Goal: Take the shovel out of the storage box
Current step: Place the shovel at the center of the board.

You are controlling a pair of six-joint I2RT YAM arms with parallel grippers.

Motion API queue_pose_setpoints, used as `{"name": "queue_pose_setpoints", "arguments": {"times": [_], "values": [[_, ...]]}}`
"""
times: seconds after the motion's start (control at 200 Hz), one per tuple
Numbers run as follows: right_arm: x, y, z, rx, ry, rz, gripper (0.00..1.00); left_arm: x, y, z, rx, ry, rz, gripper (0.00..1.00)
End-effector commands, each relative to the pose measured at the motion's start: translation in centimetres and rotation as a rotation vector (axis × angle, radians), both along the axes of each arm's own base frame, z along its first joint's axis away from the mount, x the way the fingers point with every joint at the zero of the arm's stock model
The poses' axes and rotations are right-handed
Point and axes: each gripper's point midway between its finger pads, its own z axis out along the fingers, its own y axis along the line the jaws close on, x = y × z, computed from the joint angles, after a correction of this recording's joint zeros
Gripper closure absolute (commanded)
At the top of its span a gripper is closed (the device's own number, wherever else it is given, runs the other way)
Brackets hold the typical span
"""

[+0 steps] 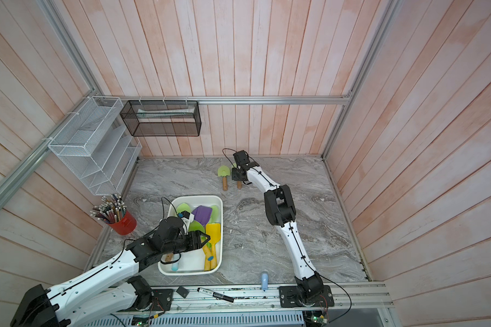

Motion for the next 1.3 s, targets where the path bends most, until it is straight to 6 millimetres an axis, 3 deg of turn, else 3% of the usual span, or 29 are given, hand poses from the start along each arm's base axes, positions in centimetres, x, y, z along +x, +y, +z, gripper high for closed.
{"name": "queue_pose_setpoints", "arguments": {"times": [0.0, 0.615, 0.745, 0.9, 1.015, 1.135, 1.295], "values": [[-0.5, -0.6, -1.9, -0.024, 0.052, -0.007, 0.74, 0.0, 0.3, -0.4, 0.011, -0.008, 0.016, 0.36], [-1.6, 1.2, 0.1, 0.048, 0.05, 0.047, 0.67, -0.7, -0.3, -0.6, 0.031, 0.001, 0.021, 0.36], [-1.6, 0.9, 0.9, 0.042, 0.04, 0.045, 0.65, -0.7, -0.2, -0.7, 0.048, 0.007, 0.029, 0.36], [-1.5, -0.4, 4.2, 0.049, 0.003, 0.036, 0.58, -0.9, 0.3, -1.0, 0.107, 0.025, 0.04, 0.35], [-2.1, -1.1, 8.6, 0.072, -0.074, 0.031, 0.5, -1.4, 0.6, -1.6, 0.172, 0.043, 0.05, 0.35], [-3.8, -2.0, 11.6, 0.098, -0.124, 0.03, 0.46, -2.0, 0.3, -2.0, 0.207, 0.07, 0.05, 0.34], [-7.3, -3.5, 13.1, 0.142, -0.153, 0.017, 0.45, -2.8, -0.4, -2.9, 0.247, 0.102, 0.041, 0.34]]}}
